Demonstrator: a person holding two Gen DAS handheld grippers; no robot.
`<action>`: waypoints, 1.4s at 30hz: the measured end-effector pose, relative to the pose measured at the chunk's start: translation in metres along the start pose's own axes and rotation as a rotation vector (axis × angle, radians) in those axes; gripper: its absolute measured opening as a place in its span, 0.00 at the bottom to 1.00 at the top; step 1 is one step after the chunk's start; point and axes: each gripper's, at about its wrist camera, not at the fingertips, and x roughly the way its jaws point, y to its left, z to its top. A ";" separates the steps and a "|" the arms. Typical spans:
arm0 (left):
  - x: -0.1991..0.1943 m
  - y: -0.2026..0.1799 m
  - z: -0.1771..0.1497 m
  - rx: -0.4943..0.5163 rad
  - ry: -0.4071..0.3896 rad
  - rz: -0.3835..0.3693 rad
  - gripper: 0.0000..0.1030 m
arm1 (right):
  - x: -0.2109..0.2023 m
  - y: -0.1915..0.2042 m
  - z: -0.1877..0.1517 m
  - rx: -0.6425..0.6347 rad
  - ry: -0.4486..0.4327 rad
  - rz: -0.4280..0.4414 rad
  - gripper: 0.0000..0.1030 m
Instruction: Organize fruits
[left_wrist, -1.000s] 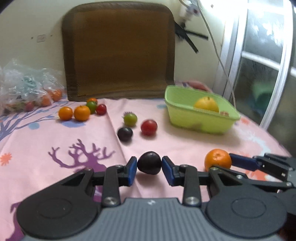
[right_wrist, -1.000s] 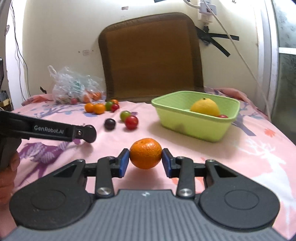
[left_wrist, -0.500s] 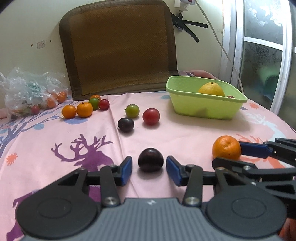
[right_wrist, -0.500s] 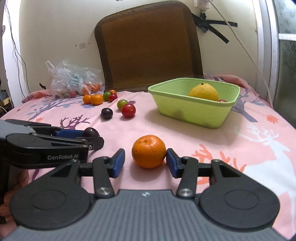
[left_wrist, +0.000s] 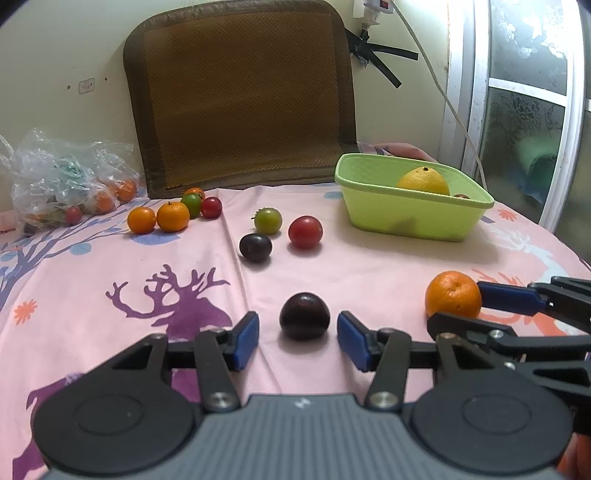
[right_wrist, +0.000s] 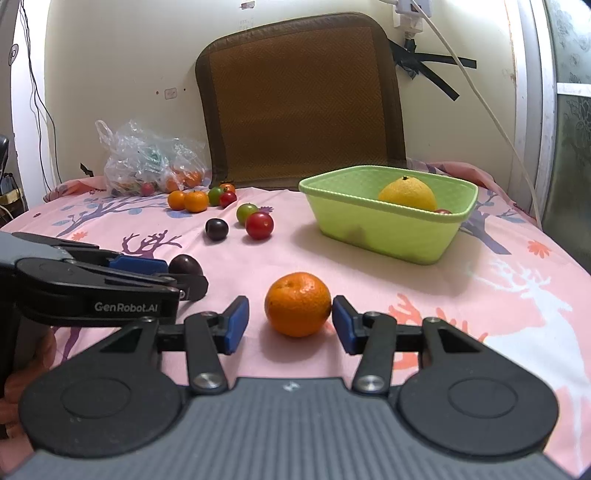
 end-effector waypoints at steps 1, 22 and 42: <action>0.000 0.000 0.000 0.001 0.001 0.001 0.48 | -0.001 0.002 0.000 0.001 0.000 -0.002 0.52; -0.001 0.000 0.001 0.013 0.000 0.015 0.54 | -0.004 0.002 -0.001 0.014 -0.012 0.008 0.54; 0.003 0.009 0.005 -0.046 0.009 -0.077 0.43 | -0.003 0.001 0.000 0.022 -0.006 0.023 0.57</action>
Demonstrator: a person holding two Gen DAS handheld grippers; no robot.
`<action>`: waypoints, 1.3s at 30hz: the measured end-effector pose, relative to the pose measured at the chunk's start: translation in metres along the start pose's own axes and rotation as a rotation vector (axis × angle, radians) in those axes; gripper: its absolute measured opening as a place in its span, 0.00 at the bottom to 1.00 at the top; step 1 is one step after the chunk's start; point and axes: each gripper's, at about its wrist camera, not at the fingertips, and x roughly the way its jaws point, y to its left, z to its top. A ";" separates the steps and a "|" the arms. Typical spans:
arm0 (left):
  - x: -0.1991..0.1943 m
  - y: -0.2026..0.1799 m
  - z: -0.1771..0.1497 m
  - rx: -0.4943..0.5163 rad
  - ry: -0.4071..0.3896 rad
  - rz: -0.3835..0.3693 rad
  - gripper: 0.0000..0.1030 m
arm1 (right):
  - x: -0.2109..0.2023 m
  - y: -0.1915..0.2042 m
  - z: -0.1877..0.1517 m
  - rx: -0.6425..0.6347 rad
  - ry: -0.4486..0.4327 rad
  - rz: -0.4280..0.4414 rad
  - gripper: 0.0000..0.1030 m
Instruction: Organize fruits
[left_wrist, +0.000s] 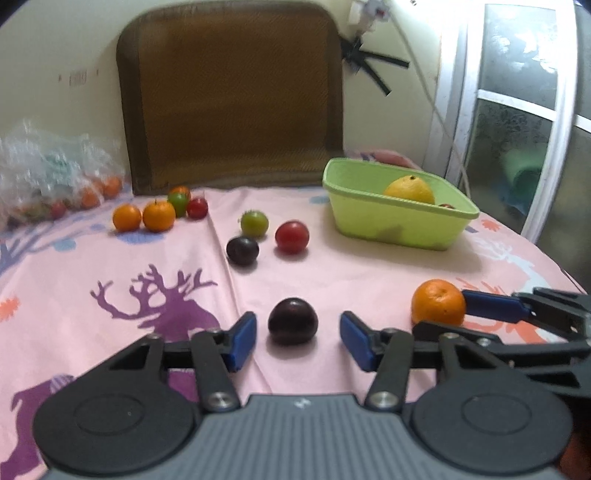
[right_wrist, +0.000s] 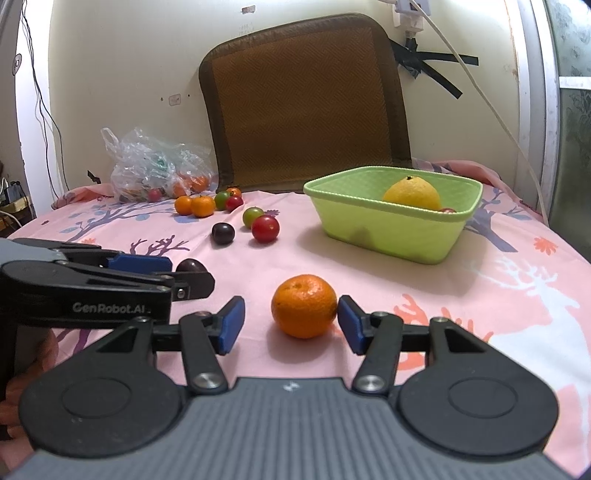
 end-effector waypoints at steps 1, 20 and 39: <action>0.001 0.000 0.000 -0.007 -0.002 0.002 0.42 | 0.000 0.000 0.000 0.003 0.002 0.000 0.57; 0.023 -0.028 0.086 -0.002 -0.106 -0.176 0.30 | -0.009 -0.032 0.025 0.061 -0.163 -0.044 0.41; 0.061 0.023 0.123 -0.190 -0.114 -0.206 0.47 | 0.025 -0.062 0.040 0.026 -0.309 -0.128 0.64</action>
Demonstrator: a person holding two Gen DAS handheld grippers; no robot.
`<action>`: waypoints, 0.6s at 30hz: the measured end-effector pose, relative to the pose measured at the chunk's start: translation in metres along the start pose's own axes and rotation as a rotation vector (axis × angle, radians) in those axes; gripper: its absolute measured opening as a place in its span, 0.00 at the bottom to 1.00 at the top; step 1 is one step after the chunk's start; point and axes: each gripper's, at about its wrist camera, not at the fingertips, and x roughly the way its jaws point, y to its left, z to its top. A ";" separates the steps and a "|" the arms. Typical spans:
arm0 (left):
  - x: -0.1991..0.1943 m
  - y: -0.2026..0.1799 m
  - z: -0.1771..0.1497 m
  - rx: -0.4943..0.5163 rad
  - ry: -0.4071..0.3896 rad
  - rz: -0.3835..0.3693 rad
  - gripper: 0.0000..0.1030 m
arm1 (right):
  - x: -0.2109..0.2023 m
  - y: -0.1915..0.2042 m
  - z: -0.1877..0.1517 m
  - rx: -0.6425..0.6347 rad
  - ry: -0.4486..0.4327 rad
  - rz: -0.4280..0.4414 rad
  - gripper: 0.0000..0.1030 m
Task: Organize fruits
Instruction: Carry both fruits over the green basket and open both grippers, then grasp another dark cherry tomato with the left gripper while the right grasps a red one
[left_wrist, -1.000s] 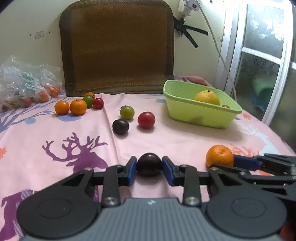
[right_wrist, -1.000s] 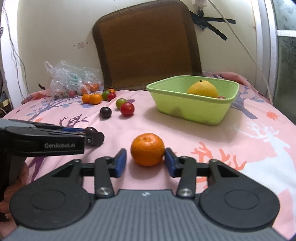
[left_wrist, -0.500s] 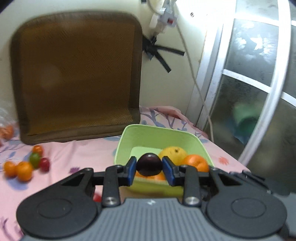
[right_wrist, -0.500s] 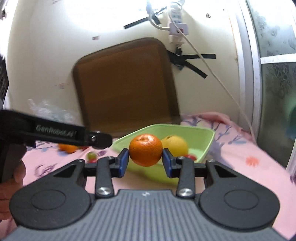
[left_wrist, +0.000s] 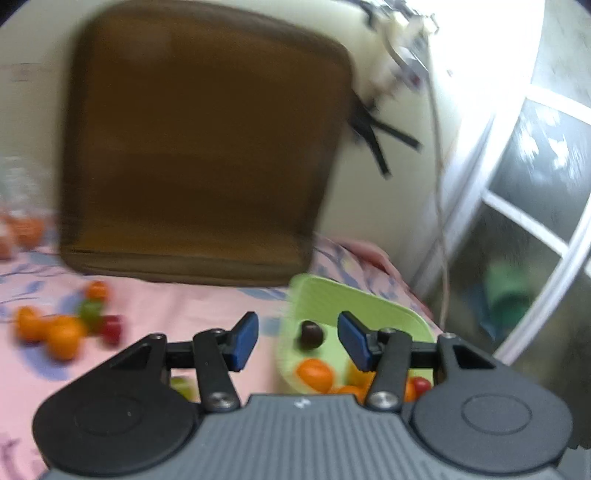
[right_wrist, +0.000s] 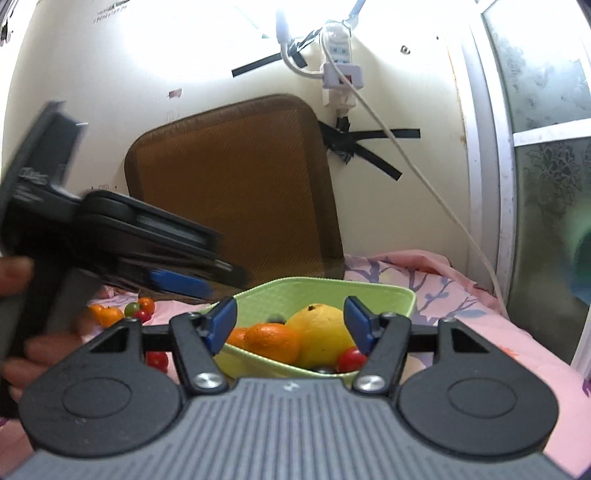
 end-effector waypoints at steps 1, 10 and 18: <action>-0.011 0.011 -0.002 -0.009 -0.012 0.034 0.47 | -0.004 0.001 -0.001 -0.003 -0.009 0.002 0.64; -0.029 0.030 -0.056 0.194 0.107 0.236 0.47 | -0.013 0.025 -0.002 -0.087 0.010 0.231 0.31; -0.005 0.027 -0.067 0.249 0.133 0.251 0.26 | 0.017 0.053 -0.004 -0.132 0.262 0.344 0.29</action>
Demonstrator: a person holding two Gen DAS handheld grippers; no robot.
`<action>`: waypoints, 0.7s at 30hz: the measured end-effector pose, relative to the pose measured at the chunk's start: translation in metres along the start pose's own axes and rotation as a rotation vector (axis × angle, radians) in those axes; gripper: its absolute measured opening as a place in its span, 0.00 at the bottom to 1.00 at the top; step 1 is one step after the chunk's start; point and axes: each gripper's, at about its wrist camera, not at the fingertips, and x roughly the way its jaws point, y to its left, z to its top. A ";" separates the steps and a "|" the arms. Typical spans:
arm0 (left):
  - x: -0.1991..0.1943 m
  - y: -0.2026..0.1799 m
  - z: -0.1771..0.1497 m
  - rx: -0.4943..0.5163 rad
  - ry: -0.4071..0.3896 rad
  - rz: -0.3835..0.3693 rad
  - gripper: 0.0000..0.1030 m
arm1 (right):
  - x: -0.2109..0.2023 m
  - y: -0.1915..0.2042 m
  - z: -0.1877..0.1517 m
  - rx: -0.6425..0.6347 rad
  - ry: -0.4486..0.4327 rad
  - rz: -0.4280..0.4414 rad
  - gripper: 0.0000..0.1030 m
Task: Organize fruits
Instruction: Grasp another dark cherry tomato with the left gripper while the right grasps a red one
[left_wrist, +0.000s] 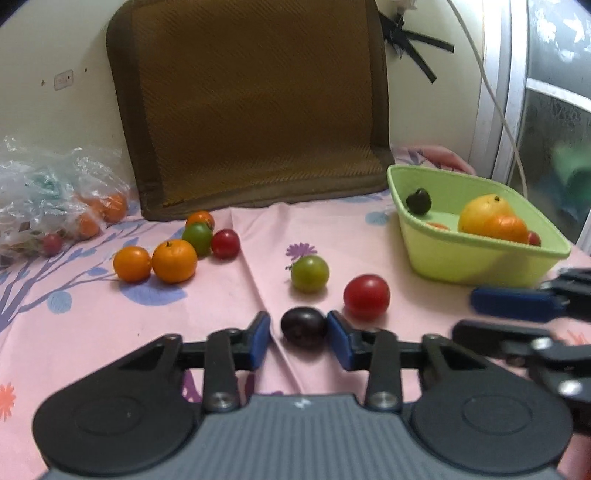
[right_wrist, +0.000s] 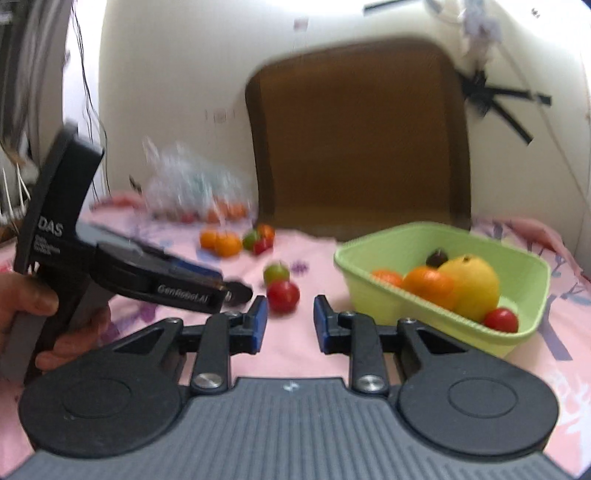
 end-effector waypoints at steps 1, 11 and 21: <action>-0.003 0.002 0.000 -0.006 -0.007 -0.004 0.26 | 0.006 0.000 0.002 0.005 0.024 0.005 0.29; -0.067 0.027 -0.028 -0.103 -0.059 -0.078 0.26 | 0.063 0.004 0.021 0.053 0.109 -0.030 0.51; -0.072 -0.016 -0.038 -0.044 -0.030 -0.215 0.26 | 0.025 0.012 0.000 0.071 0.120 -0.056 0.29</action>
